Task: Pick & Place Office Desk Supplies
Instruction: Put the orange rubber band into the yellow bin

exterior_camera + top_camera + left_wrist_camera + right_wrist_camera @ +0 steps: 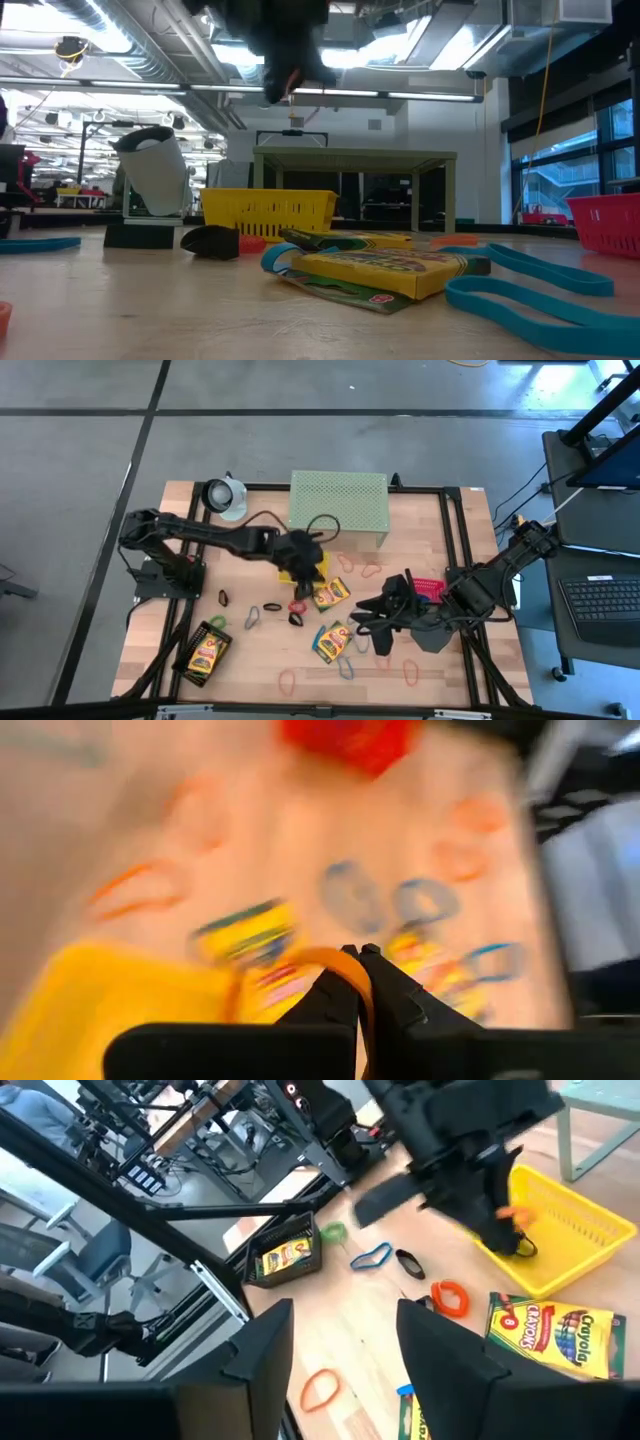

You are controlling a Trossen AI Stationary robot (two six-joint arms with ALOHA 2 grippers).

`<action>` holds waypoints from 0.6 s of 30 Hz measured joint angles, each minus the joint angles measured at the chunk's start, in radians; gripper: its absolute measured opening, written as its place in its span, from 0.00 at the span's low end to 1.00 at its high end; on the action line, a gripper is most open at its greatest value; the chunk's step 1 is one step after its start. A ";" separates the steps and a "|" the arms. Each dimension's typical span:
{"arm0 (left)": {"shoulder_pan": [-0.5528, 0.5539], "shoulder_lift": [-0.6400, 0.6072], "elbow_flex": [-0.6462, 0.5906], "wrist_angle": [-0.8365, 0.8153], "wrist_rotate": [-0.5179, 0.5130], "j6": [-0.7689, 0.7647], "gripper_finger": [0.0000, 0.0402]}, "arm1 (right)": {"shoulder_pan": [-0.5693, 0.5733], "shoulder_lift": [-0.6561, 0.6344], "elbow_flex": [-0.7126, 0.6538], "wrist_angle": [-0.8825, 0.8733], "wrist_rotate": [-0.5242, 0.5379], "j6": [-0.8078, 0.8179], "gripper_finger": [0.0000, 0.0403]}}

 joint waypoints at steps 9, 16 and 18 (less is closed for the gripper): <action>0.152 0.085 0.000 -0.108 0.045 0.028 0.00 | 0.043 -0.052 0.000 -0.029 0.075 -0.015 0.34; 0.138 0.175 0.000 -0.133 0.058 0.027 0.00 | 0.100 -0.109 0.000 -0.042 0.180 -0.027 0.29; 0.127 0.187 0.000 -0.140 0.057 0.014 0.01 | 0.118 -0.123 0.000 -0.051 0.201 -0.028 0.28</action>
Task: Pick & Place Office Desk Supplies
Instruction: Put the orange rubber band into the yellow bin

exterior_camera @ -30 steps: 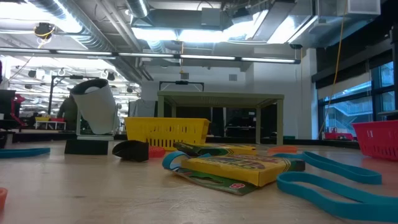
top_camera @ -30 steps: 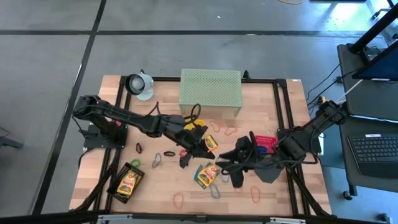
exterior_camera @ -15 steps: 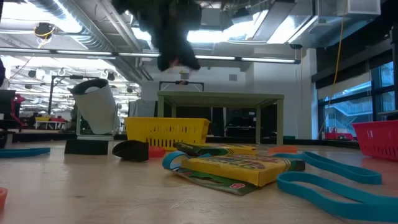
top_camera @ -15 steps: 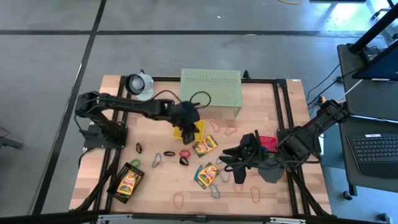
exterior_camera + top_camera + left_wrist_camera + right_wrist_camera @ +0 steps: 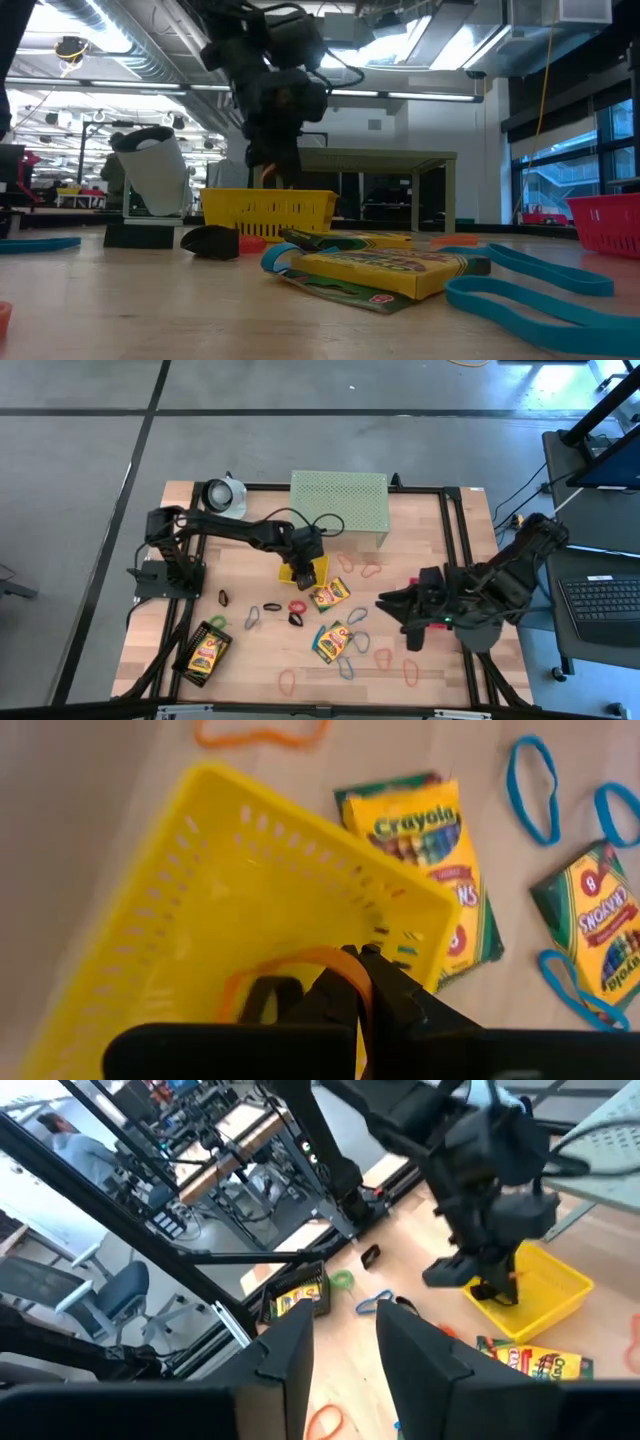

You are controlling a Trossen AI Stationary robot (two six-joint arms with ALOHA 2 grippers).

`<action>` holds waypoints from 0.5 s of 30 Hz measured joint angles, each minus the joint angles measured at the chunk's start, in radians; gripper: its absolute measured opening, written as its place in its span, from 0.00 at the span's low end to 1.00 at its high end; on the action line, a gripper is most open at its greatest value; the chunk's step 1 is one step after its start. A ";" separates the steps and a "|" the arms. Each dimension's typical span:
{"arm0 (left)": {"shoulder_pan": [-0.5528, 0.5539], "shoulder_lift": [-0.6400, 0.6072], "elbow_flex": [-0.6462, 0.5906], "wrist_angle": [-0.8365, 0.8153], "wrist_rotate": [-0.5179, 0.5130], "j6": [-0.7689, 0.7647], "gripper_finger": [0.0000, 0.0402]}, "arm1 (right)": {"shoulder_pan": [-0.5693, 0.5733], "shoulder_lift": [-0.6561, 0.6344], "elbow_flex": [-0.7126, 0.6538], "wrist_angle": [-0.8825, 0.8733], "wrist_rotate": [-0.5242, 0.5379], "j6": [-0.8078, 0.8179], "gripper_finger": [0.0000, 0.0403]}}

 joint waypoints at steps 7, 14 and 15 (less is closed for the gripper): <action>-0.004 -0.005 0.000 -0.020 0.000 -0.006 0.10 | 0.041 -0.023 0.000 -0.038 0.052 -0.003 0.25; 0.017 -0.006 0.000 -0.074 0.029 -0.003 0.30 | 0.062 -0.023 0.000 -0.057 0.054 -0.013 0.24; 0.022 -0.006 0.000 -0.086 0.040 -0.003 0.32 | 0.064 -0.023 0.000 -0.057 0.054 -0.018 0.24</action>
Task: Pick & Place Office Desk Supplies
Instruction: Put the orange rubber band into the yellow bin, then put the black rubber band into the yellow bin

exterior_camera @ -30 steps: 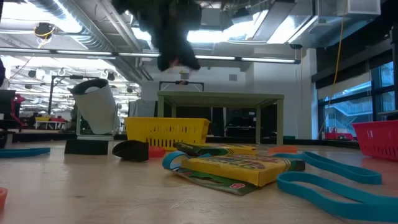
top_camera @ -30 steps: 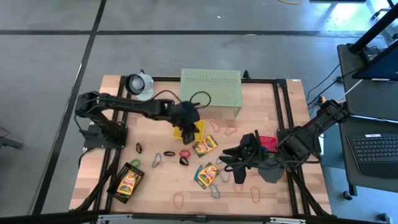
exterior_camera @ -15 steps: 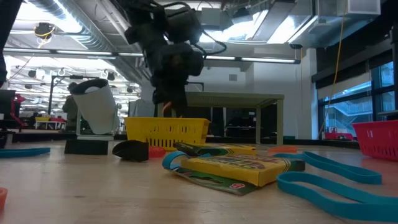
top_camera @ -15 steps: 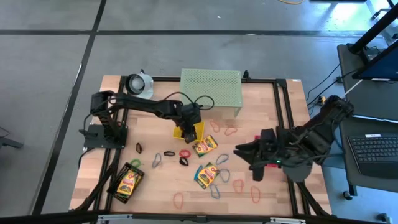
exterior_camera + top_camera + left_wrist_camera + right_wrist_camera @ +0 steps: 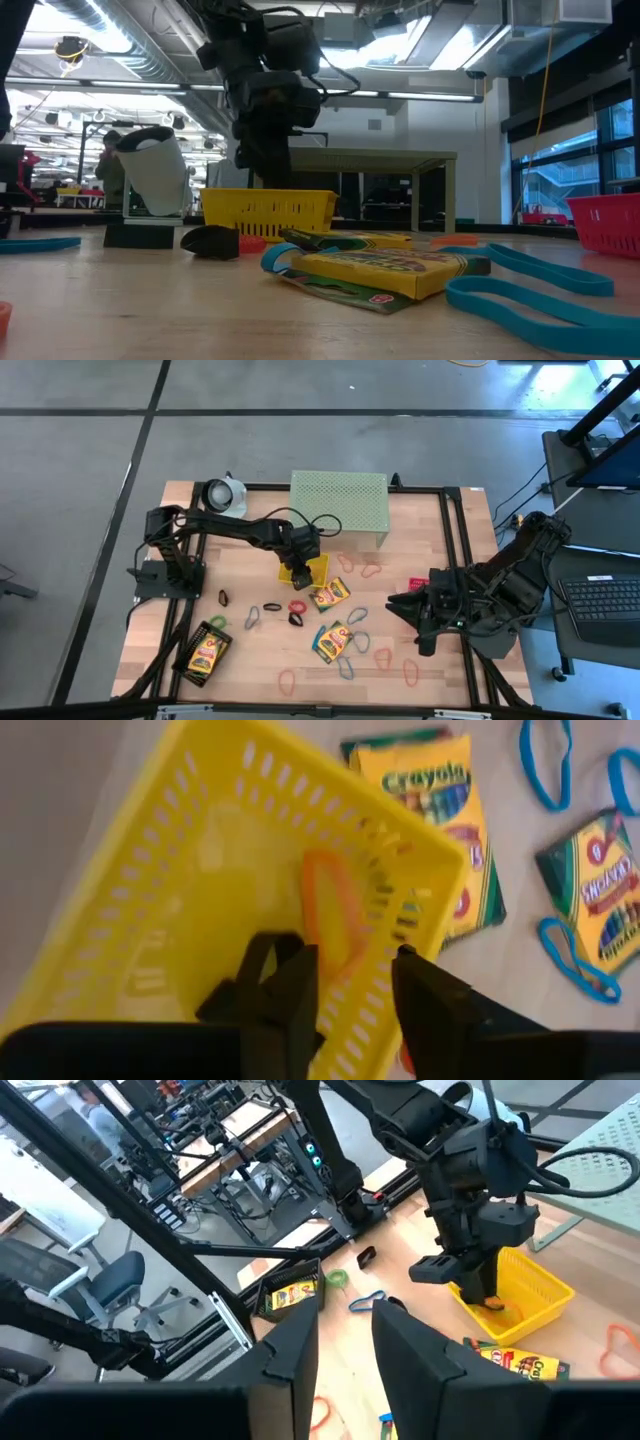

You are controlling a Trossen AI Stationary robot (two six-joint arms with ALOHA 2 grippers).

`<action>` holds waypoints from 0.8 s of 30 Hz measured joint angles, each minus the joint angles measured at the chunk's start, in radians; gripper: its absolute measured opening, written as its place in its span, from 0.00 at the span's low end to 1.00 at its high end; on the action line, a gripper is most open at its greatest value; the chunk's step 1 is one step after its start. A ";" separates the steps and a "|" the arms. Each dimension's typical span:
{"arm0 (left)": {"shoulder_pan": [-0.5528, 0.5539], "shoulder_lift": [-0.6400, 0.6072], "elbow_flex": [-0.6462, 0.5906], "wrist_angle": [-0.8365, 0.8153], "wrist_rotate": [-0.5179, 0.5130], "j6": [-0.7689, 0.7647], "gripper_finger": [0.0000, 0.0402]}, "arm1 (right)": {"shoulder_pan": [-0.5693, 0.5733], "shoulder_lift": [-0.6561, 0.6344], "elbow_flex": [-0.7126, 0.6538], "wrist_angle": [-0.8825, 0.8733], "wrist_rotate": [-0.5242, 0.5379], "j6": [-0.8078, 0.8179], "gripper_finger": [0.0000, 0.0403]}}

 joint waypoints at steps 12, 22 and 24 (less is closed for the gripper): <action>-0.055 -0.159 0.000 -0.285 0.065 0.057 0.39 | 0.040 0.000 0.000 -0.067 -0.010 -0.003 0.24; -0.370 -0.183 -0.044 -0.344 -0.336 0.069 0.36 | 0.051 0.000 0.000 -0.096 -0.010 -0.003 0.24; -0.389 -0.183 -0.069 -0.308 -0.355 0.016 0.37 | 0.051 0.000 0.000 -0.096 -0.010 -0.003 0.24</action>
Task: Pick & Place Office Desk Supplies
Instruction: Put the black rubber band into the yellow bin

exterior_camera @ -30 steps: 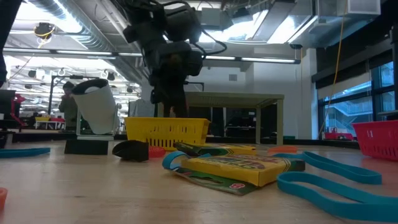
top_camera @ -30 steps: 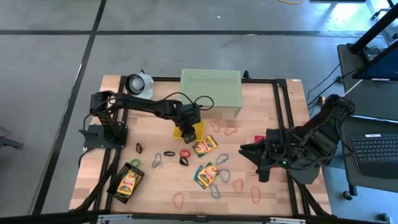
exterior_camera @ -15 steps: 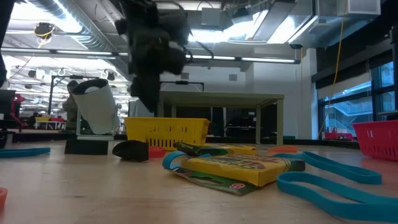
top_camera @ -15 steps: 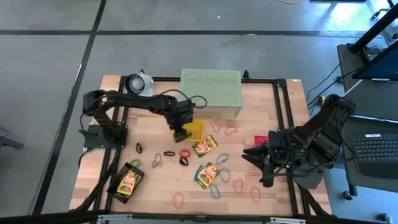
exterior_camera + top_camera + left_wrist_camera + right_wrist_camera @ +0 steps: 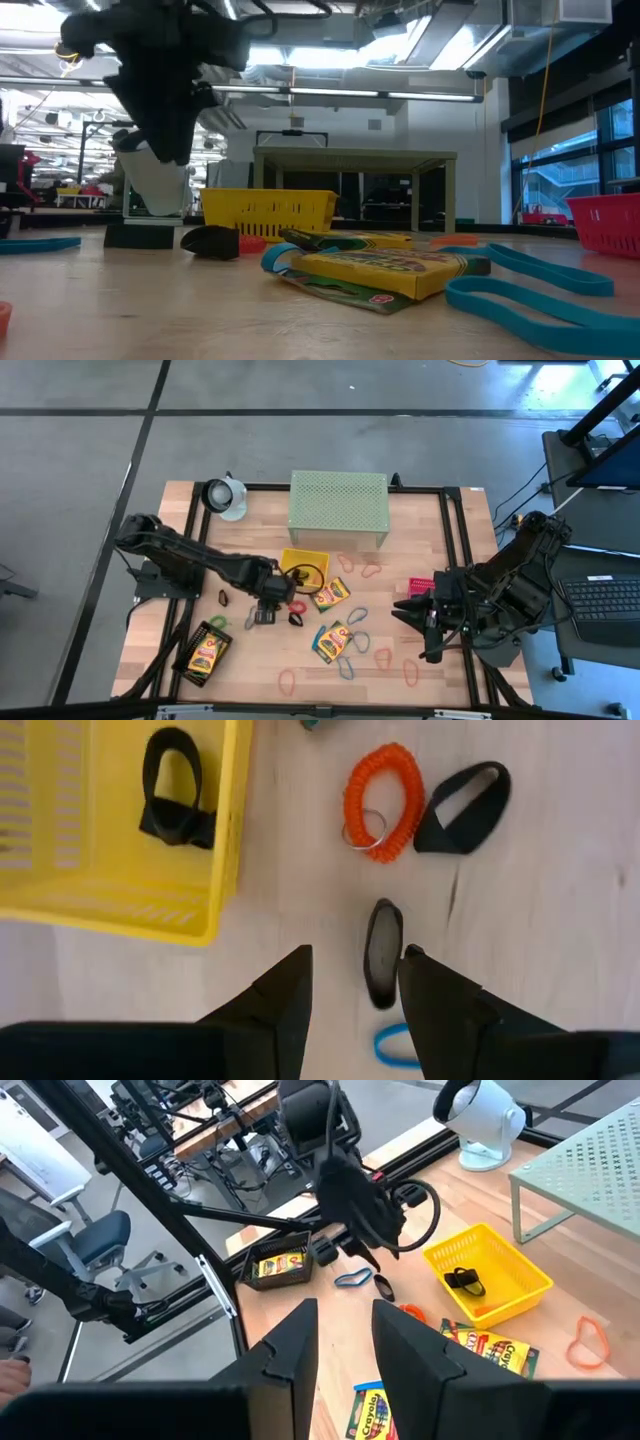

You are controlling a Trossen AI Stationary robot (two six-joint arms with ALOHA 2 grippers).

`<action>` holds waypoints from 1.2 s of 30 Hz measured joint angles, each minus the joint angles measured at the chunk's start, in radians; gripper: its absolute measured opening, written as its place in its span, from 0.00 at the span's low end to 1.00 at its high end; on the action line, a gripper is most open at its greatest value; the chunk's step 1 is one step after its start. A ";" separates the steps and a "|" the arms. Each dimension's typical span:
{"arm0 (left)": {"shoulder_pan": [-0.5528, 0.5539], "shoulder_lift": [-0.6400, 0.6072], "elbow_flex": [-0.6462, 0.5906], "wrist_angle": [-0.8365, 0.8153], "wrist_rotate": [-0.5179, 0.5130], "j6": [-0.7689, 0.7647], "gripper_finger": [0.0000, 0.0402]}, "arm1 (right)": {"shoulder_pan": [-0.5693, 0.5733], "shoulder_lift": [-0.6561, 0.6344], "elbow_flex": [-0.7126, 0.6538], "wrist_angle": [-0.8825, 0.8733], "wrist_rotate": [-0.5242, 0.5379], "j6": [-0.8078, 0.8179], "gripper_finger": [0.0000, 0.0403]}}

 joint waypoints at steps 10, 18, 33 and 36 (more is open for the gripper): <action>-0.026 0.001 -0.127 0.143 0.068 -0.147 0.44 | 0.000 0.000 0.000 0.000 -0.028 0.017 0.24; -0.026 0.014 -0.140 0.177 0.069 -0.125 0.47 | 0.000 0.000 0.000 0.000 -0.050 0.035 0.24; -0.026 0.146 -0.139 0.247 0.125 -0.137 0.45 | 0.011 0.001 0.000 0.011 -0.053 0.052 0.24; -0.025 0.150 -0.137 0.232 0.132 -0.179 0.37 | 0.018 0.001 0.000 0.014 -0.053 0.052 0.24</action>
